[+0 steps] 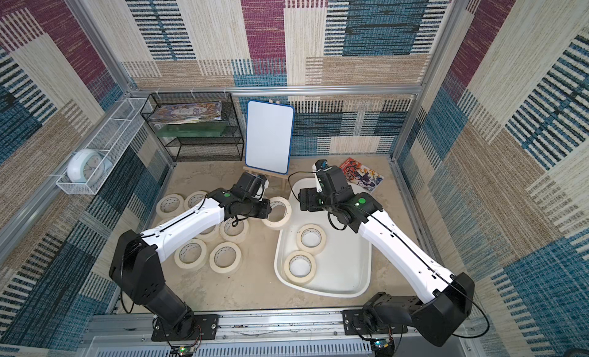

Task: Take out the art tape in the storage box
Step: Pick up the art tape from the storage box, then adjust the storage box at the center of the board.

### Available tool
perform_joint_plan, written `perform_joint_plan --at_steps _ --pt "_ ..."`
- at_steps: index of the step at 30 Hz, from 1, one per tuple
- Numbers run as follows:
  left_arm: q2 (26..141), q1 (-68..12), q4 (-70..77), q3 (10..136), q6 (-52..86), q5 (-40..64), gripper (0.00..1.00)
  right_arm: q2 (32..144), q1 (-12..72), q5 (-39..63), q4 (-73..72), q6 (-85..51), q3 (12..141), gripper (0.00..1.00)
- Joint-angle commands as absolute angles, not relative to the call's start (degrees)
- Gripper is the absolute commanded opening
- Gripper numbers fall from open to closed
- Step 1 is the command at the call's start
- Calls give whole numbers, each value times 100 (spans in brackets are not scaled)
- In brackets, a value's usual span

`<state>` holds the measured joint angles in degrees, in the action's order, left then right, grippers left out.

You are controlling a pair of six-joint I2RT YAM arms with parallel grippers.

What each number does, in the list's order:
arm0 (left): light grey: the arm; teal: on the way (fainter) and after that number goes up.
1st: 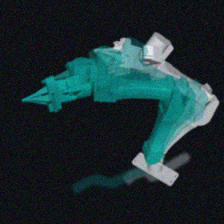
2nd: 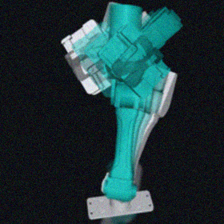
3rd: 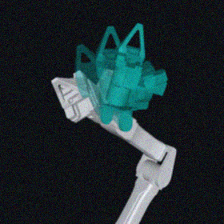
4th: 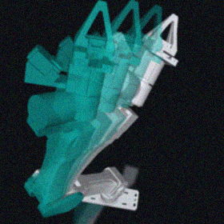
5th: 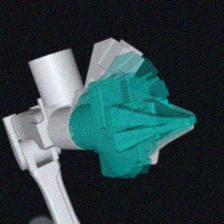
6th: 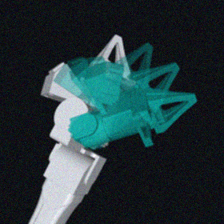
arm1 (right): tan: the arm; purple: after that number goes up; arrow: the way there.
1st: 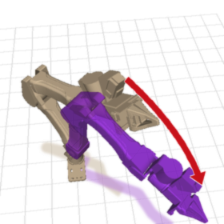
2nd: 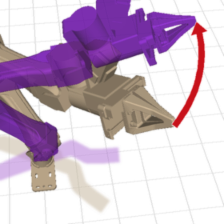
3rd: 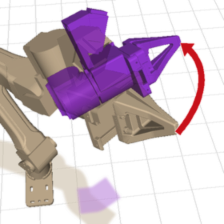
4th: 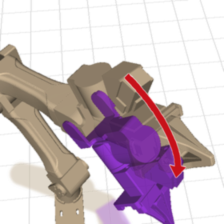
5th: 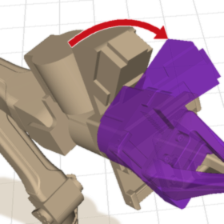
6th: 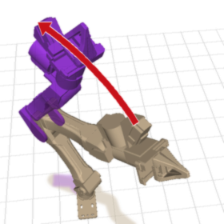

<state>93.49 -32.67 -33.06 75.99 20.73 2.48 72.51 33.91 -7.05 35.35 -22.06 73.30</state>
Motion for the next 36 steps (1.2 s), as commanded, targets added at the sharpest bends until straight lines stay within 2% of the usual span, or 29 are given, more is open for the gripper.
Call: perform_joint_plan --at_steps 1,7,15,25,31,34,36 --pt "8991 -3042 -3484 7330 1928 -116 0 7162 3210 -874 3771 -2123 7150 90" --pt "8280 -2953 -4114 6601 1781 -1126 0 7219 2986 -564 3482 -2057 6782 89" --pt "8604 -3024 -3547 5881 1951 -831 0 7538 2922 -380 3232 -2013 6591 89" --pt "9711 -3512 -3152 6577 1945 -564 0 7295 2769 -407 3251 -2057 6316 89" --pt "10038 -3896 -2745 6758 2265 275 0 7368 2691 -310 3158 -2025 6201 89" --pt "9948 -3955 -2737 6767 2285 195 0 7461 2661 -247 3080 -2017 6132 89" --pt "9914 -3947 -2950 6849 2134 -216 0 7576 2650 -250 3062 -1988 6058 89"
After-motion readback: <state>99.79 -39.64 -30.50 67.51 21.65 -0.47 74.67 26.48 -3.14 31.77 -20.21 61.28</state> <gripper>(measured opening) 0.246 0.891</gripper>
